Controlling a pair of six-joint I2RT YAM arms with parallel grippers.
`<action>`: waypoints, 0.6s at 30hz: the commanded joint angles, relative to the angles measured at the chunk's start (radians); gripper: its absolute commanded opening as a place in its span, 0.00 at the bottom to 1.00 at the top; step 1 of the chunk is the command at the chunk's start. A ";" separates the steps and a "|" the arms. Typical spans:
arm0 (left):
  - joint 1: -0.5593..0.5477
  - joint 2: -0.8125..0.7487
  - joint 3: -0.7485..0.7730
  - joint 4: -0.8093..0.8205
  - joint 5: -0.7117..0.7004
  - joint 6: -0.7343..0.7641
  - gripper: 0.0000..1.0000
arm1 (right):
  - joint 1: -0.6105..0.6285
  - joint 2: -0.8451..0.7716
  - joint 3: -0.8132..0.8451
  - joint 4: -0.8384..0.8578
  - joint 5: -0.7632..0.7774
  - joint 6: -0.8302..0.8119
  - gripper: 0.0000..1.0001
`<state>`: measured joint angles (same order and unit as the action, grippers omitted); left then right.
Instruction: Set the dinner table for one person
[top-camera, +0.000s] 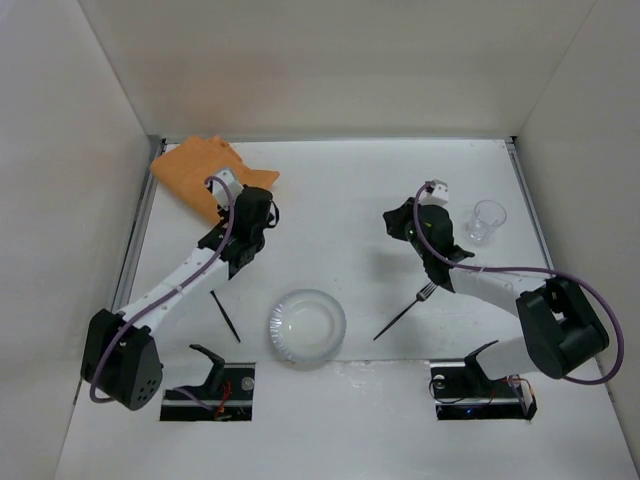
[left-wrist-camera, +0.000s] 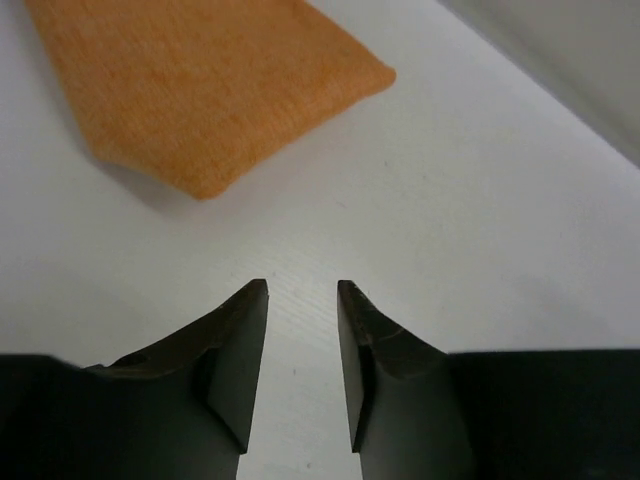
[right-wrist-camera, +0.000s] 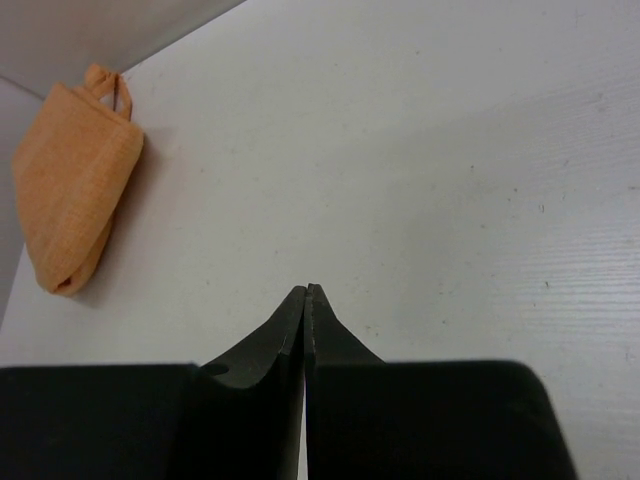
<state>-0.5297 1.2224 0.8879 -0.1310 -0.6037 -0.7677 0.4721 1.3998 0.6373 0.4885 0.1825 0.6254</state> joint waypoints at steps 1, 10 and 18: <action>0.079 0.047 0.063 0.126 -0.030 -0.062 0.25 | -0.008 -0.013 -0.005 0.074 -0.031 0.000 0.06; 0.182 0.438 0.371 0.149 0.018 0.023 0.45 | -0.013 -0.012 -0.005 0.082 -0.063 0.005 0.28; 0.161 0.791 0.712 0.070 -0.022 0.346 0.62 | -0.028 -0.005 -0.018 0.113 -0.084 0.022 0.55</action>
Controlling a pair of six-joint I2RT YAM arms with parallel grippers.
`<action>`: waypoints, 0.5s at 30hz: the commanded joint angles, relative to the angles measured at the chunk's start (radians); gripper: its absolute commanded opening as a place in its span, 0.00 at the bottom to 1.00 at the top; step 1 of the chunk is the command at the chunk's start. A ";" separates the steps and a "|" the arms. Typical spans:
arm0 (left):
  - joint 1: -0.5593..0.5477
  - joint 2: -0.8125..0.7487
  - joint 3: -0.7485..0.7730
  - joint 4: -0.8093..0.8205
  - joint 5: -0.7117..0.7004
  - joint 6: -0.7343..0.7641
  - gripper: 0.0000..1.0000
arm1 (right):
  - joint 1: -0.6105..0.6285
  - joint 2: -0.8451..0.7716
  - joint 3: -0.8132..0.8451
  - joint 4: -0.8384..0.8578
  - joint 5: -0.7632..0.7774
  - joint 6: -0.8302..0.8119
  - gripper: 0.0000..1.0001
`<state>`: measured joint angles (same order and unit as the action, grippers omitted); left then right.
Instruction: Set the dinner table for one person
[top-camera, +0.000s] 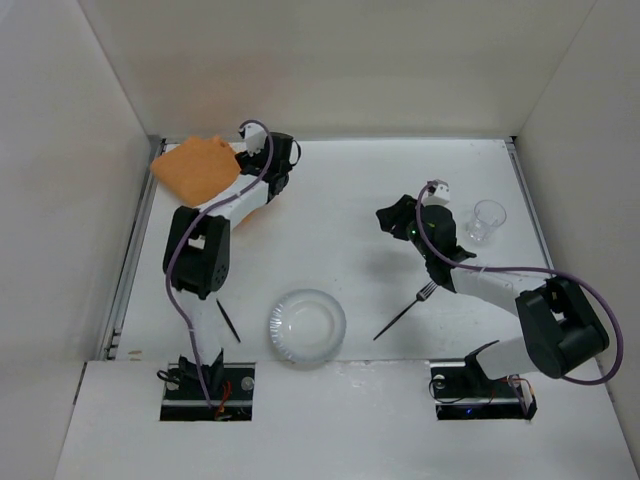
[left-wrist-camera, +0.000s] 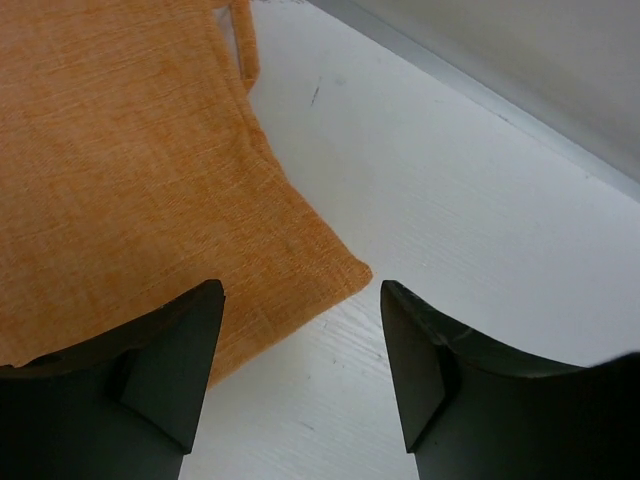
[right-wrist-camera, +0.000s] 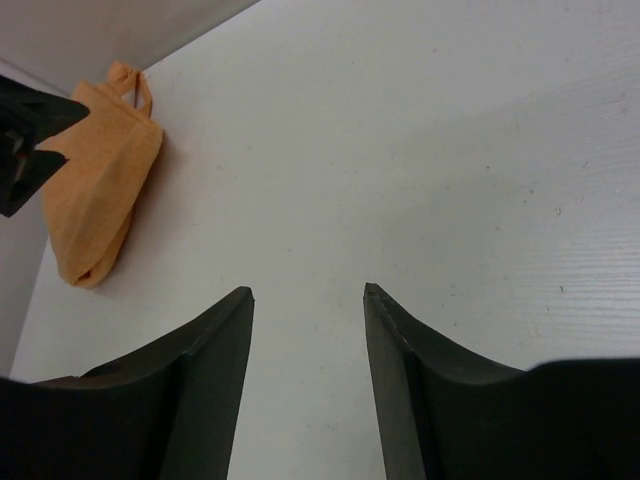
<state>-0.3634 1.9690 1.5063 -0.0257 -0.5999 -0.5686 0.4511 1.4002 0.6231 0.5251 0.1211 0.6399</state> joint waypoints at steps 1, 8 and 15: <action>-0.006 0.080 0.127 -0.046 -0.028 0.168 0.63 | -0.009 -0.006 -0.003 0.076 -0.024 0.007 0.56; -0.025 0.229 0.278 -0.059 -0.035 0.386 0.65 | -0.010 0.003 -0.003 0.084 -0.032 0.009 0.62; -0.038 0.294 0.308 -0.063 -0.052 0.480 0.62 | -0.013 0.006 -0.002 0.085 -0.038 0.009 0.63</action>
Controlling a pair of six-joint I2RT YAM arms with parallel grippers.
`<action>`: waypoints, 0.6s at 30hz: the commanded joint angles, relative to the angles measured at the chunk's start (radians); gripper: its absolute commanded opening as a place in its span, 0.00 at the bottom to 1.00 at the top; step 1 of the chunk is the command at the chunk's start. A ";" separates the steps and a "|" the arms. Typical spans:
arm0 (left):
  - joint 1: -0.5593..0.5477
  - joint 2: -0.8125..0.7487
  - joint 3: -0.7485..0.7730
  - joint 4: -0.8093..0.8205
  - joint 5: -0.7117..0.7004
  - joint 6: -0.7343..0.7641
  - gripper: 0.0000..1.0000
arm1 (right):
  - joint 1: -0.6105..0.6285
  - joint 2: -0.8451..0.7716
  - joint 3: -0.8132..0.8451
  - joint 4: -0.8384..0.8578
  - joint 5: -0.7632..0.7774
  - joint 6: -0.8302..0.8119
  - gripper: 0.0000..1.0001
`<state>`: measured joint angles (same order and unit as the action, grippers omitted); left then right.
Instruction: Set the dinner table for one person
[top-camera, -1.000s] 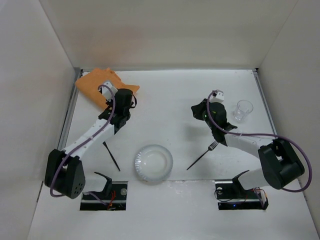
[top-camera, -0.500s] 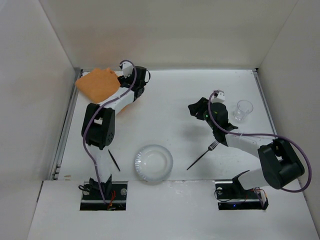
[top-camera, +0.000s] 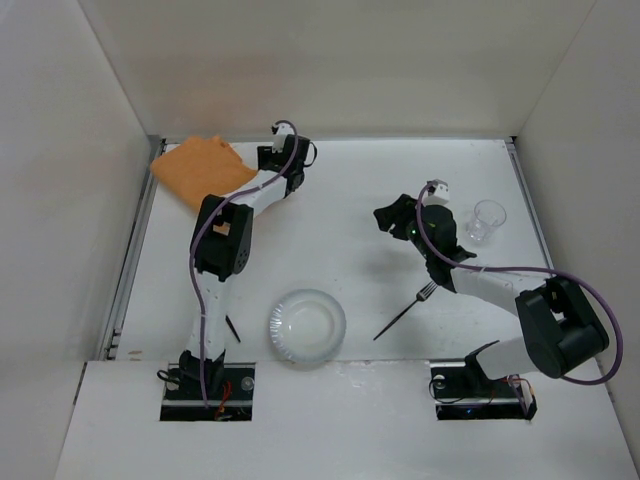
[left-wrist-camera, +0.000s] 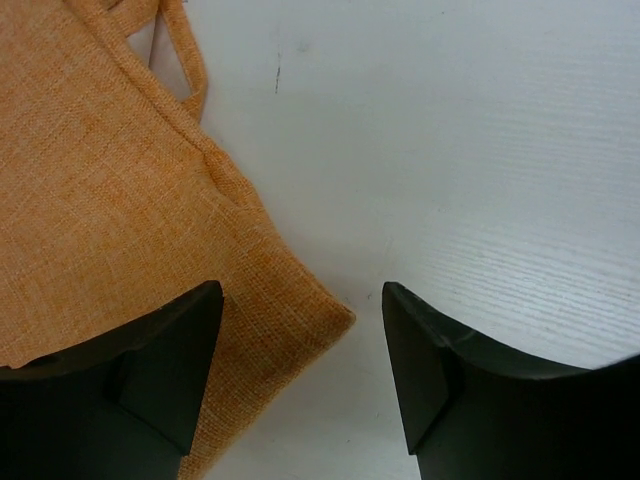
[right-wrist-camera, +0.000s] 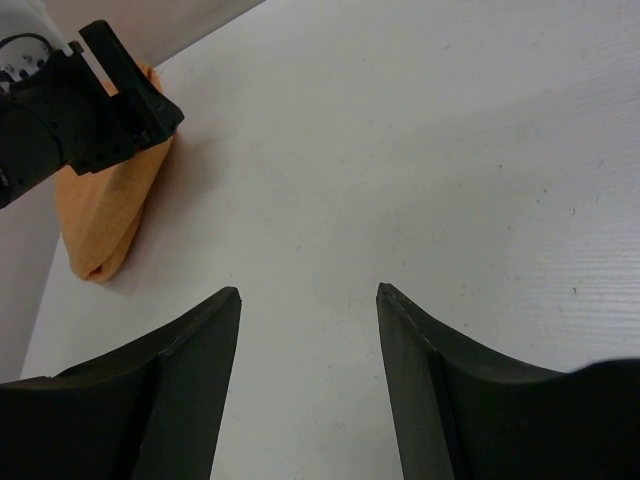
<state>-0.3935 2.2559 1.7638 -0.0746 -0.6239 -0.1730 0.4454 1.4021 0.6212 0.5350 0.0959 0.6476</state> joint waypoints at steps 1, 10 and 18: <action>-0.009 0.014 0.051 -0.019 -0.028 0.093 0.59 | -0.012 0.005 -0.001 0.076 -0.013 0.001 0.63; -0.069 -0.008 -0.027 0.019 0.021 0.101 0.09 | -0.069 -0.035 -0.032 0.082 -0.024 0.029 0.64; -0.311 -0.172 -0.174 0.168 0.194 0.118 0.06 | -0.099 -0.046 -0.051 0.099 -0.035 0.050 0.64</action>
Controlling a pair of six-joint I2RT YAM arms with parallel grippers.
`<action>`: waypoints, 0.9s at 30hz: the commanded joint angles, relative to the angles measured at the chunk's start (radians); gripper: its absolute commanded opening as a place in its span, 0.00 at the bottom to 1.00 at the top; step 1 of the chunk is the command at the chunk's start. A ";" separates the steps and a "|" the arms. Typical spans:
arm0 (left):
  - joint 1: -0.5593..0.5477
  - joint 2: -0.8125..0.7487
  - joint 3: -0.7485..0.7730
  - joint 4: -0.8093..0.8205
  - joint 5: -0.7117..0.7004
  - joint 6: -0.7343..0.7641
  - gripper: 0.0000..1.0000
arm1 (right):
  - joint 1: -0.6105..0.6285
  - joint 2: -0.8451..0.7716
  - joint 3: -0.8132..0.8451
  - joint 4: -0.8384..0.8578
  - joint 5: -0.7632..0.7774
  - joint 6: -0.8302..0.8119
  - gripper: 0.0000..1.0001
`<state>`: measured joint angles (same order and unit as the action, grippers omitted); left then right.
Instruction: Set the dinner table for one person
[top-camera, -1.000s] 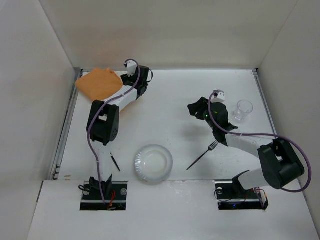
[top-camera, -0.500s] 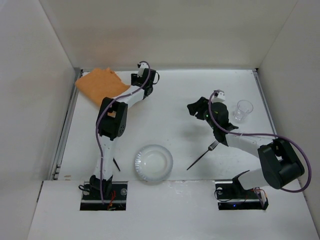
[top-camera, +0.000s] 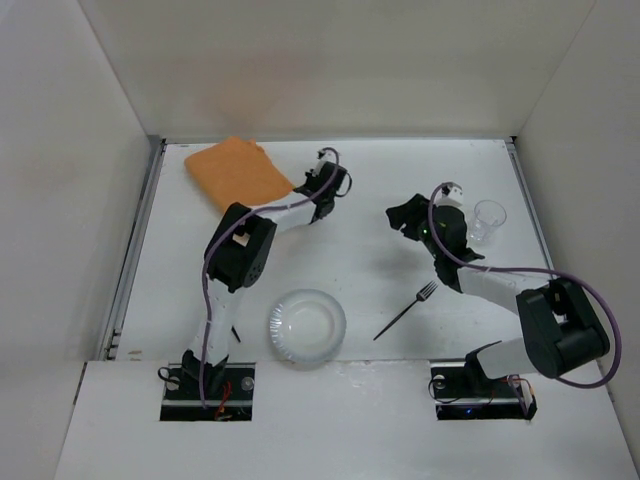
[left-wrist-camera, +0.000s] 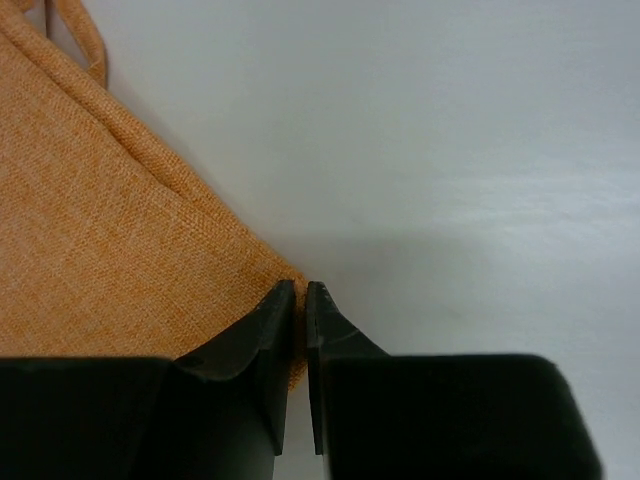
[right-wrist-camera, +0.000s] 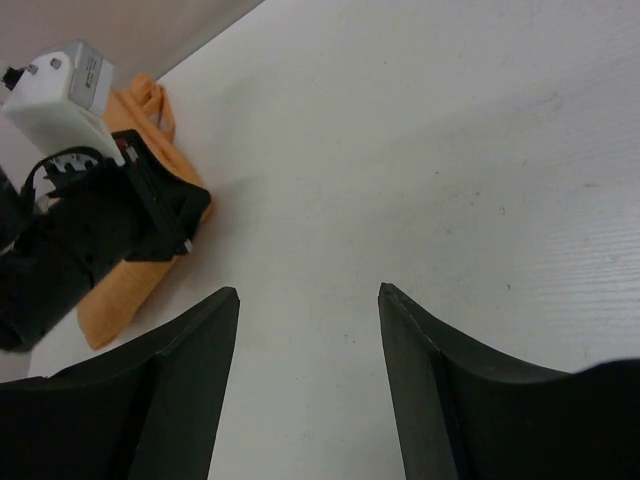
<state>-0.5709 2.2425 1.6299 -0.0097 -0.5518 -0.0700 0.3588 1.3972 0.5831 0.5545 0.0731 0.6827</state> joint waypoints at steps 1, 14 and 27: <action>-0.166 -0.188 -0.076 0.115 0.141 0.015 0.06 | -0.020 -0.046 -0.017 0.079 -0.007 0.018 0.64; -0.163 -0.809 -0.694 0.248 0.072 -0.192 0.24 | -0.080 0.045 0.017 0.055 -0.088 0.098 0.71; -0.019 -1.210 -1.079 0.071 0.013 -0.599 0.60 | 0.009 0.154 0.112 -0.022 -0.084 0.061 0.75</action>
<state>-0.6121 1.1057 0.6075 0.1070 -0.5091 -0.5732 0.3592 1.5471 0.6544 0.5205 -0.0090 0.7624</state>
